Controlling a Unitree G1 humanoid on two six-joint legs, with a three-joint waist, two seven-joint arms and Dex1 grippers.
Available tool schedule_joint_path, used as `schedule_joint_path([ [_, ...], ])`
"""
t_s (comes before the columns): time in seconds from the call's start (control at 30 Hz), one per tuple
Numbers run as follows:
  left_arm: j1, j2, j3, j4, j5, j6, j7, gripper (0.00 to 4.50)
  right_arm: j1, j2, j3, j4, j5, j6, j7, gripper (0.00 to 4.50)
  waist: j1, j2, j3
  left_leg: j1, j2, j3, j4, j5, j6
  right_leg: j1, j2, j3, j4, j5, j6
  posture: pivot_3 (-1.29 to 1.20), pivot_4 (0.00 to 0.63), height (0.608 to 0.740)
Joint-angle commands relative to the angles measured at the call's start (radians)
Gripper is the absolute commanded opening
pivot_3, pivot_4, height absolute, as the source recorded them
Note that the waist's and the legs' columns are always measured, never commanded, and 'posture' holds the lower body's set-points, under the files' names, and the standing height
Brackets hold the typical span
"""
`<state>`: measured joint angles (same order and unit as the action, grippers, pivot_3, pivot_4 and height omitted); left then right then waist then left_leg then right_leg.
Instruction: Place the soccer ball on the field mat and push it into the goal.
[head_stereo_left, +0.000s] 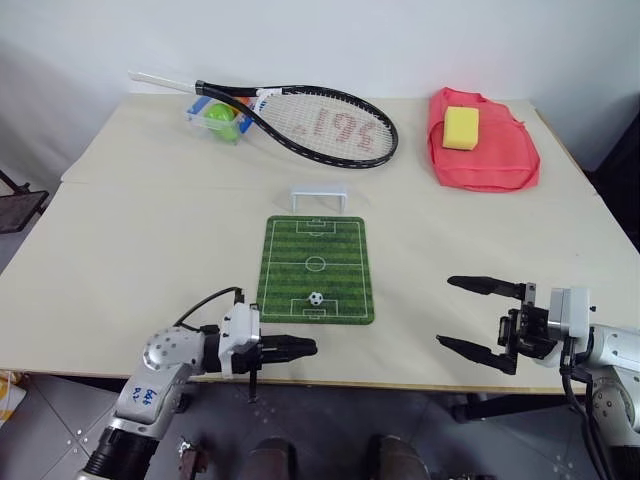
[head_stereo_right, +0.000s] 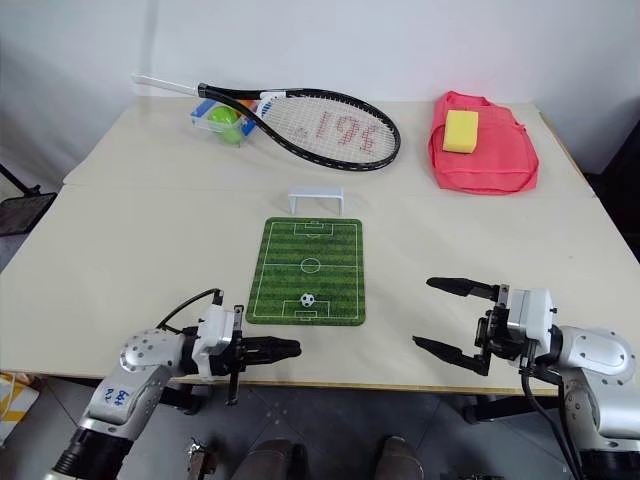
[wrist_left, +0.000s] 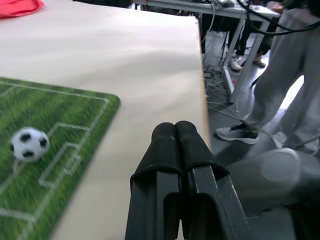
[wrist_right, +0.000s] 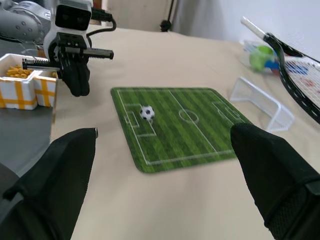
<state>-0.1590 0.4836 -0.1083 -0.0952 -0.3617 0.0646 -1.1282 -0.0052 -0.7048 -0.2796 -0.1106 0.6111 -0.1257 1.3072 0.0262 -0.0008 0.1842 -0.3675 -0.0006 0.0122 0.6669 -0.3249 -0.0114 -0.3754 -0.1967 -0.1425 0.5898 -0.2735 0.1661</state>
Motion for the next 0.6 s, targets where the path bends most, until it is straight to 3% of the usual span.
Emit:
schedule_joint_path([
  [0.03,-0.049,-0.019,-0.012,0.033,0.016,0.000,0.029,0.07,0.037,-0.011,-0.053,-0.002,-0.009,-0.026,-0.014,4.50,0.001,0.000,0.000,0.000,0.000,0.000,0.000,0.000,0.000,0.000,0.000,0.000,0.000,0.000,0.000,0.00,0.150,0.740],
  [0.4,-0.280,-0.109,-0.053,0.330,0.120,-0.038,0.094,0.07,0.173,0.037,-0.142,-0.011,-0.025,-0.057,-0.125,4.50,0.003,0.000,0.000,0.000,0.000,0.000,0.000,0.000,0.000,0.000,0.000,0.000,0.000,0.000,0.000,0.00,0.150,0.740],
  [0.6,-0.461,-0.185,-0.014,0.575,0.206,-0.179,0.252,0.07,0.195,0.087,-0.155,-0.061,-0.056,-0.050,-0.267,4.50,0.001,0.000,0.000,-0.001,-0.001,0.000,0.001,0.000,0.000,0.001,0.000,0.000,-0.001,0.001,0.001,0.00,0.150,0.740],
])
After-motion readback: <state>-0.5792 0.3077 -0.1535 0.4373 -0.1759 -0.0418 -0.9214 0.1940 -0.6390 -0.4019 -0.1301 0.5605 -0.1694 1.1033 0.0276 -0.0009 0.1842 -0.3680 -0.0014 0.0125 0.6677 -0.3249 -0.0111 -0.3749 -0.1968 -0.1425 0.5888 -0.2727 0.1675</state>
